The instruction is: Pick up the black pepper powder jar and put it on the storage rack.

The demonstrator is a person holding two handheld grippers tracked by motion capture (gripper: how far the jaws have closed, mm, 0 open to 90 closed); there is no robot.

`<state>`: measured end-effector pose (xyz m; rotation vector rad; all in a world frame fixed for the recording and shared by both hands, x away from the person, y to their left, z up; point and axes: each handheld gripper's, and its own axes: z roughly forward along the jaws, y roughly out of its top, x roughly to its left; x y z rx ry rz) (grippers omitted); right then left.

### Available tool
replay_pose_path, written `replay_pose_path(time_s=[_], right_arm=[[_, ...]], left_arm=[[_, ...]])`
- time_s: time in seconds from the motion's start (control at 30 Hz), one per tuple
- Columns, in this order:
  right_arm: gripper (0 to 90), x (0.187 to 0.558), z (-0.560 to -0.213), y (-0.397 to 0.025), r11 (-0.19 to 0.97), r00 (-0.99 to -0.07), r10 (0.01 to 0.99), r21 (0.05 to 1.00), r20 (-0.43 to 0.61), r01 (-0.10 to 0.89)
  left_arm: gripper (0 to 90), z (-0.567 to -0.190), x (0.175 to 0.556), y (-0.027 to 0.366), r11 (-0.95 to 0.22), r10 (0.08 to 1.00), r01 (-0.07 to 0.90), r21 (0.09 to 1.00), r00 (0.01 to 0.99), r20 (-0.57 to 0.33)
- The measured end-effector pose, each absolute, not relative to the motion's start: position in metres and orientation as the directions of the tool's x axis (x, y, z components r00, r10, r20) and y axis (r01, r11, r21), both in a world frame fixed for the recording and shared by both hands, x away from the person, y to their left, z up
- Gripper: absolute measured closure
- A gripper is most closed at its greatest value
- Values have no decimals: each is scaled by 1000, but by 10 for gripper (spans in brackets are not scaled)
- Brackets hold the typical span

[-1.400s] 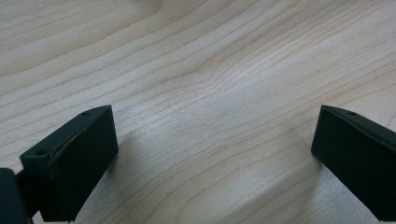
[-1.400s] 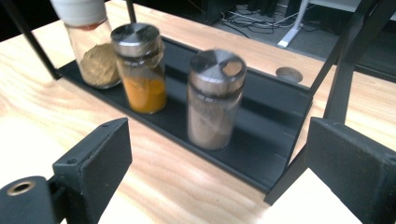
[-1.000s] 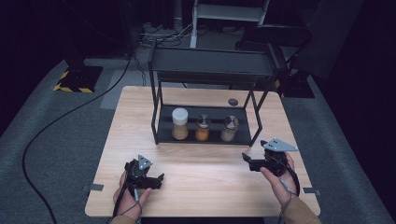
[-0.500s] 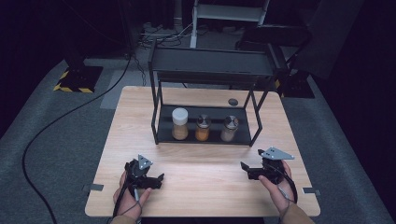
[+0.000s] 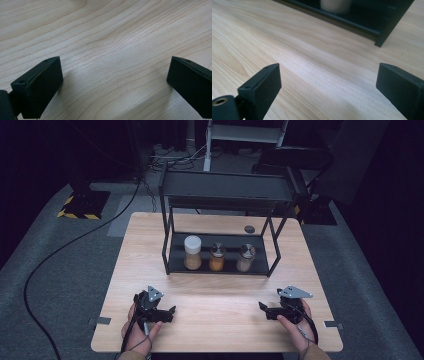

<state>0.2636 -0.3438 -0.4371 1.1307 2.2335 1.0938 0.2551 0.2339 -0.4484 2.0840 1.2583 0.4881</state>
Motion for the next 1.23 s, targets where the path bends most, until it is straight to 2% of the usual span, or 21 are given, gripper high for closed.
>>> replay_pose_path(time_s=[0.57, 1.23], right_arm=[[56, 267, -450, -348, 396, -577, 816, 734, -7, 552], [20, 268, -449, -346, 407, -577, 817, 722, -13, 560]], left_arm=[[4, -448, 255, 234, -331, 882, 641, 692, 471, -15], [4, -448, 255, 234, -332, 882, 641, 691, 472, -14]])
